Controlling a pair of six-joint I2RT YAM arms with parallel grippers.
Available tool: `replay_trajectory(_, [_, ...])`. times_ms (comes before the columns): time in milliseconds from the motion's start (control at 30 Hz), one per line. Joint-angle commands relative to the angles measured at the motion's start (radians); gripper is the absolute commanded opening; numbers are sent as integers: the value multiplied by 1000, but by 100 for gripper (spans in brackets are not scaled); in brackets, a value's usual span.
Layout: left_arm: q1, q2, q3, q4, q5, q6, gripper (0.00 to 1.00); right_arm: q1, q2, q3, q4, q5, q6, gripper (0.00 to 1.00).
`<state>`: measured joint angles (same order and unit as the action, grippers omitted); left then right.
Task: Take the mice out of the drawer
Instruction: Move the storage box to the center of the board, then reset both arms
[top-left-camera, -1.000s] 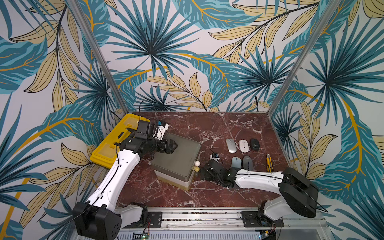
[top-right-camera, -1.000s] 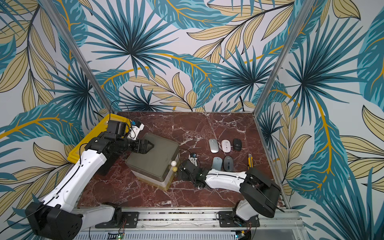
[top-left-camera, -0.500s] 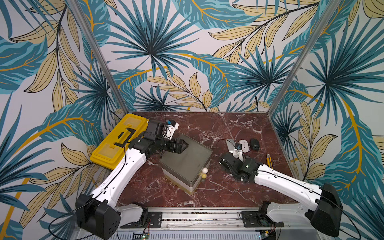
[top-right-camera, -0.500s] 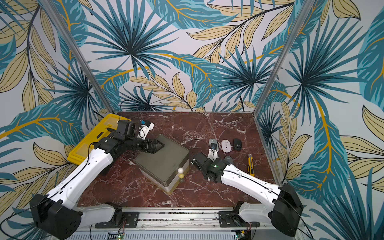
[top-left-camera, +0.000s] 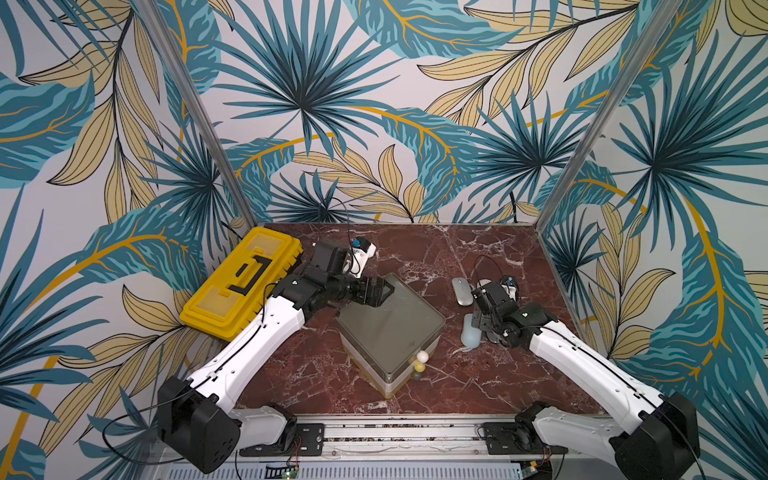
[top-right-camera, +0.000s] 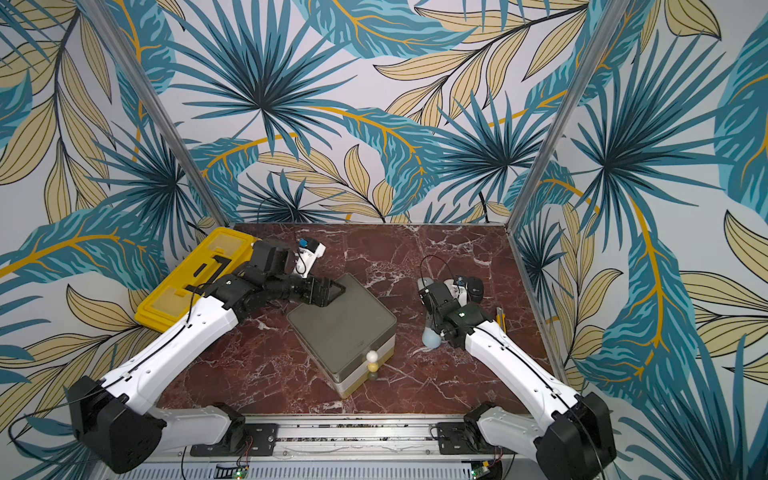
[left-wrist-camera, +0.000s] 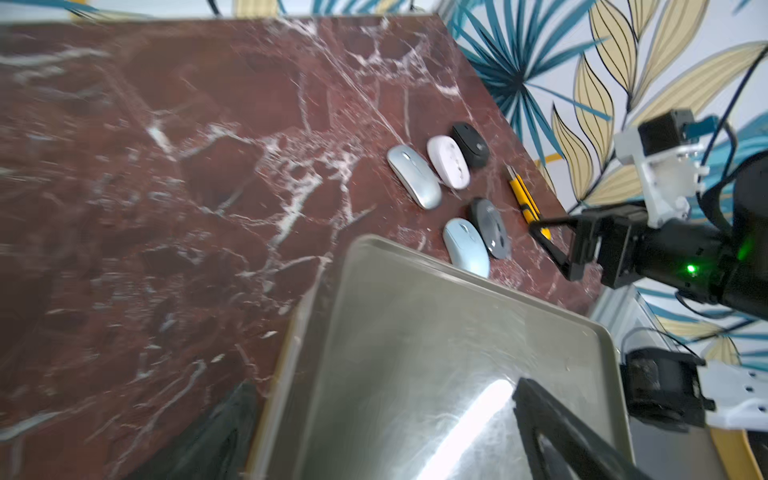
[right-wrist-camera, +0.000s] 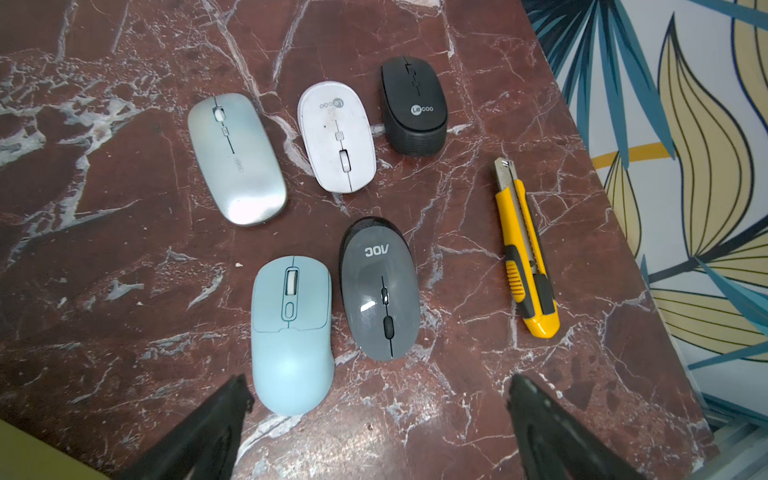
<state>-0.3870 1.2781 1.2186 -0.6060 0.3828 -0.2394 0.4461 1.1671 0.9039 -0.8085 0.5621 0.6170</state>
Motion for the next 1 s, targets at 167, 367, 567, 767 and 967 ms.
replay_trajectory(167, [330,26,22,19,-423,30,100,-183,0,43,53,-159,-172,99])
replay_trajectory(367, [382,7,-344,453,-621,85,100,-296,30,119,1,-215,-261,99])
replay_trajectory(567, [396,77,-684,1060,-582,202,100,-413,63,118,38,-330,-273,99])
replay_trajectory(767, [408,251,-742,1360,-457,224,100,-475,81,114,97,-301,-279,99])
replay_trajectory(967, [411,290,-874,1625,-368,240,100,-506,53,71,220,-269,-298,99])
